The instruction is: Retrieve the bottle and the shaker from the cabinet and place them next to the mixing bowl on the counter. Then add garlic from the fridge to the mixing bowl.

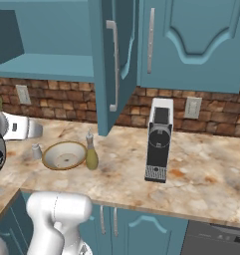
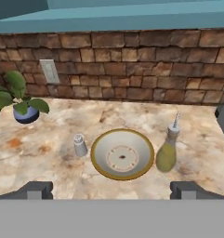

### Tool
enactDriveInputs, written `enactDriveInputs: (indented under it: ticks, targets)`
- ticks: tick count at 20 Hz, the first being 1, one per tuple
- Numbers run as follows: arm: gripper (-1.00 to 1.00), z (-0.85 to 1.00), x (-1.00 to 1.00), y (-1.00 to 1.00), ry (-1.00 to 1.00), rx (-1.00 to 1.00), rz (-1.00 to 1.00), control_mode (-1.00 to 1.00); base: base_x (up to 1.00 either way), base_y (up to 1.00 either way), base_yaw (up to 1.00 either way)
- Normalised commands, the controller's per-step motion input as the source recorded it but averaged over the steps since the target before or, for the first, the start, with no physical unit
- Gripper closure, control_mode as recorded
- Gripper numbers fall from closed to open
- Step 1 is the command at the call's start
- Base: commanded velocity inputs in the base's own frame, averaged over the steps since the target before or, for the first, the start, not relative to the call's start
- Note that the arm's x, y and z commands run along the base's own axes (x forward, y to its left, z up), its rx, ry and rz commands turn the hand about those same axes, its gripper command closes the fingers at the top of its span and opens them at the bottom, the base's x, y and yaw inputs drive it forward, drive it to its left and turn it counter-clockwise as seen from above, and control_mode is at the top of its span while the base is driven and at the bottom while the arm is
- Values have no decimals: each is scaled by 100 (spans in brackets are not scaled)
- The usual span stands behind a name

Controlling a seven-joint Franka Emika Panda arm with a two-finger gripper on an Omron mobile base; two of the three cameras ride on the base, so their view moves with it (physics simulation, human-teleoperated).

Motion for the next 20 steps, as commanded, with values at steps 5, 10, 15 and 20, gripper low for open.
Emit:
enactDriveInputs:
  ticks: [5,10,15,20]
  targets:
    - [-100,0,0,0,0,0,0,-100,0,0,0]
    - [-100,0,0,0,0,0,0,100,-47,0,-5]
    - [-100,0,0,0,0,0,0,100,-100,0,-17]
    - [-100,0,0,0,0,0,0,100,-84,-29,-32]
